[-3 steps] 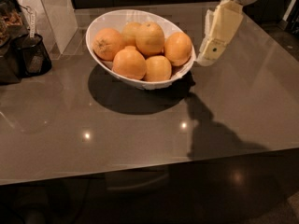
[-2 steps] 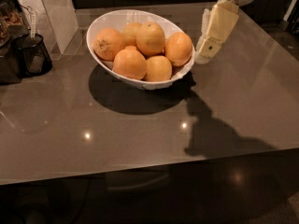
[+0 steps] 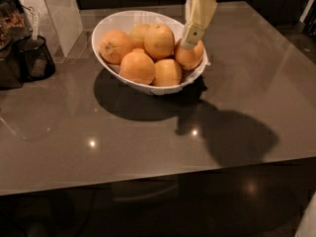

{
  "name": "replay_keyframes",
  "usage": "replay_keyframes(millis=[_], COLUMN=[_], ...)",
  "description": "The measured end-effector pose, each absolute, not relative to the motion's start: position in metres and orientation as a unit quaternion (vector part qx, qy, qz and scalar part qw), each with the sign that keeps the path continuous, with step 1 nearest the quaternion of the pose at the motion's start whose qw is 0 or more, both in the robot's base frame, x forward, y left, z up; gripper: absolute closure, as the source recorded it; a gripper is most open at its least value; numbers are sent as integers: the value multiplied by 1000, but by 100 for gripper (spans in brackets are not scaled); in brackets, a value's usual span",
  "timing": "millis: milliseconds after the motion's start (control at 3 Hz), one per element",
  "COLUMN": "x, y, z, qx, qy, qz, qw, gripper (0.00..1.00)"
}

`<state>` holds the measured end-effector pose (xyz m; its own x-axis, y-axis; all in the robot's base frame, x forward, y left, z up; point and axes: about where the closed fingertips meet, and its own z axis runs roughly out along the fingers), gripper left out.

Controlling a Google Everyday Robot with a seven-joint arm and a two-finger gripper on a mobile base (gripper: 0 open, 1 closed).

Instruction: Pick orange from white bowl

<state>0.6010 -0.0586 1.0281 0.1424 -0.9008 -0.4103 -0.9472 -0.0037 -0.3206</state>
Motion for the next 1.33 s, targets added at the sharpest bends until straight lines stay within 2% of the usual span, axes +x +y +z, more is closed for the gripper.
replay_keyframes(millis=[333,667,1000,1333], x=[601,601,601,604], y=[-59,-59,-58,-56], z=[1028,1028,1028,1027], qx=[-707,-707,-707,-706], qy=[653,653,653,653], qz=[43,43,43,44], qw=[267,267,267,271], gripper=[0,18,19,10])
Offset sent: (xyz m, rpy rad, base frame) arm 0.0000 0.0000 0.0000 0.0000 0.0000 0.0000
